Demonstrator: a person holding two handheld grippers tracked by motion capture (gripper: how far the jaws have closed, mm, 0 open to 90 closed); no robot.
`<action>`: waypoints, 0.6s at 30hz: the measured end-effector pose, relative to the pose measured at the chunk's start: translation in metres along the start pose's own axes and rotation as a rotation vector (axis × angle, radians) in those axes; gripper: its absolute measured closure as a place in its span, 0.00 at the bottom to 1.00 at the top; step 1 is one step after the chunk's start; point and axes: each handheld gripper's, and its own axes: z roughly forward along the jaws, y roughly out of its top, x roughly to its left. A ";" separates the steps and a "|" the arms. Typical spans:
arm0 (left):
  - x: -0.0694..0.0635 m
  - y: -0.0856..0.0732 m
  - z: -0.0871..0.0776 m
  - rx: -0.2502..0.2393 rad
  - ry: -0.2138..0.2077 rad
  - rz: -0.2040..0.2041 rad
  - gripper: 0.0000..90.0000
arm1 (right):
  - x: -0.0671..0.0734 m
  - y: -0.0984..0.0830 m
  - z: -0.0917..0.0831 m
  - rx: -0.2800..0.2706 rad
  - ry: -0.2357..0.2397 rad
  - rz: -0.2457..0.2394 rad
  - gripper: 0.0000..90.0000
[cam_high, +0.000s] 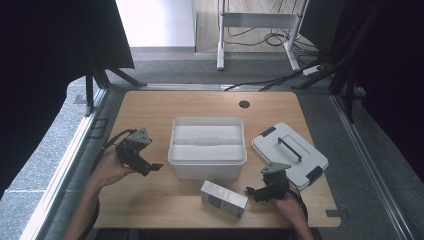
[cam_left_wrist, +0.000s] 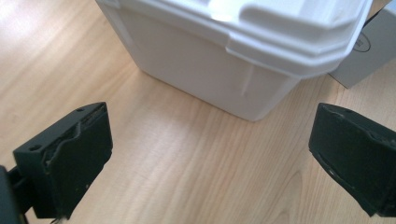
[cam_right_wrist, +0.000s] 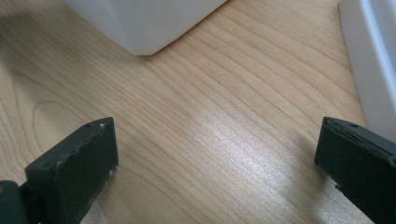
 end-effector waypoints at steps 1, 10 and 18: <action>0.002 0.004 -0.003 0.000 -0.002 0.008 0.00 | 0.000 -0.001 0.000 -0.006 -0.001 0.001 0.00; 0.012 0.047 -0.021 0.016 -0.022 0.119 0.08 | 0.000 -0.001 0.000 -0.012 -0.004 -0.003 0.00; 0.011 0.091 -0.014 0.045 -0.059 0.215 0.23 | 0.000 -0.001 0.000 -0.011 -0.002 -0.001 0.00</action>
